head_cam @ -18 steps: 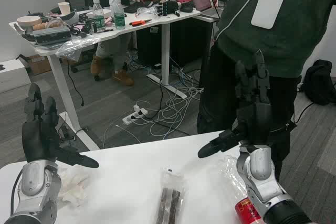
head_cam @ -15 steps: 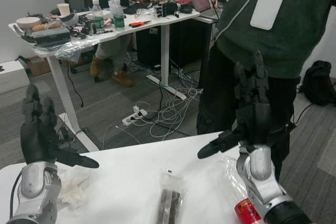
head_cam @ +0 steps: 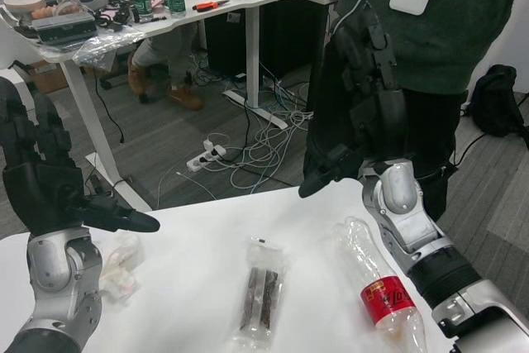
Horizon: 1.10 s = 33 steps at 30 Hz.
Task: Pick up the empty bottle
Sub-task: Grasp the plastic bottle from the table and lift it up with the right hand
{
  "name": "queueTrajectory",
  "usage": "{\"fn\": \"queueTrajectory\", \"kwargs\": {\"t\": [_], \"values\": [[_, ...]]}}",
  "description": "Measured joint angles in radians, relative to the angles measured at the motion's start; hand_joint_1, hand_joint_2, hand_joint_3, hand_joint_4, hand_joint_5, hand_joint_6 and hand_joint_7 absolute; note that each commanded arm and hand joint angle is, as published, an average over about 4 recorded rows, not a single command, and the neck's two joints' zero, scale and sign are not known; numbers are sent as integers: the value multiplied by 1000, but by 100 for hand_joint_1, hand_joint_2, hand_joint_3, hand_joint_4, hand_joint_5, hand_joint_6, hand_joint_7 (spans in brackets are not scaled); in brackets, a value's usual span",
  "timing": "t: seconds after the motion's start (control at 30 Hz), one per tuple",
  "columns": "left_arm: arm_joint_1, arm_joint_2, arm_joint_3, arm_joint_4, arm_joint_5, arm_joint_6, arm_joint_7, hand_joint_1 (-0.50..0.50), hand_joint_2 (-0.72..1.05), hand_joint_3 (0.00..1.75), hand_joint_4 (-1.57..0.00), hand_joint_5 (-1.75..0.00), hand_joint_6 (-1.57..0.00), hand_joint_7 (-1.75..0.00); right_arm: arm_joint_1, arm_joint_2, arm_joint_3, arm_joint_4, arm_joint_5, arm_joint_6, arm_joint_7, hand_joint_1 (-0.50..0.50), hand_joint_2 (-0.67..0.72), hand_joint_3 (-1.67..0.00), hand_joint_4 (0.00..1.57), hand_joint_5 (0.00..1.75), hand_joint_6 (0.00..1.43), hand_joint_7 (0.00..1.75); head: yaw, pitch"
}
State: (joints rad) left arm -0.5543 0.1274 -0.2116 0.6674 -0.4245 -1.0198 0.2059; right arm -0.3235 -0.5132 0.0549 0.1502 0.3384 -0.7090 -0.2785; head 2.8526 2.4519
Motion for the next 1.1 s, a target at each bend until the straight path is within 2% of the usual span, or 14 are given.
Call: {"fn": "queueTrajectory", "kwargs": {"t": [0.13, 0.23, 0.33, 0.47, 0.63, 0.73, 0.9, 1.0, 1.1], "values": [[0, 0, 0, 3, 0, 0, 0, -50, -64, 0, 0, 0, 0, 0, 0, 0, 1, -8, 0, 28, 23, -32, 28, 0, 0, 0, 0, 0, -11, -21], [0, 0, 1, 11, 0, 0, 0, -50, -64, 0, 0, 0, 0, 0, 6, 1, -5, -52, -2, 80, 48, -29, 17, 0, 0, 0, 0, 0, -31, -53], [-1, -1, 6, 28, -1, 0, 0, -50, -64, 0, 0, 0, 0, 0, 31, 3, -36, -113, -15, 146, 56, -29, 15, 0, 0, 0, 0, 0, -58, -93], [-7, -1, 14, 61, -3, 0, 1, -50, -64, 0, 0, 0, 0, 0, 124, 10, -123, -274, -65, 310, 61, -29, 14, 0, 0, 0, 0, 0, -116, -160], [-21, 1, 32, 117, -20, 1, 1, -50, -64, 0, 0, 0, 0, 0, 279, 45, -227, -503, -165, 555, 78, -29, 8, 0, 0, 0, 0, 0, -234, -224], [-31, 3, 46, 140, -34, 6, -6, -50, -64, 0, 0, 0, 0, 0, 357, 91, -270, -582, -208, 640, 83, -29, -7, 0, 0, 0, 0, 0, -286, -244], [-56, 32, 68, 179, -37, 44, -10, -50, -66, 0, 0, 0, 0, 0, 487, 229, -287, -610, -238, 679, 84, -25, -16, -6, 0, 0, 0, 0, -293, -246], [-90, 56, 72, 229, -41, 64, -12, -50, -64, 0, -1, 0, 0, 0, 550, 292, -288, -615, -273, 682, 83, -25, -15, -8, 0, 0, 0, 0, -293, -246], [-127, 76, 72, 289, -53, 72, -15, -50, -70, 0, -4, 0, 0, 0, 606, 364, -283, -616, -342, 685, 74, -27, -10, -8, 0, 0, 0, 0, -293, -246]]}}
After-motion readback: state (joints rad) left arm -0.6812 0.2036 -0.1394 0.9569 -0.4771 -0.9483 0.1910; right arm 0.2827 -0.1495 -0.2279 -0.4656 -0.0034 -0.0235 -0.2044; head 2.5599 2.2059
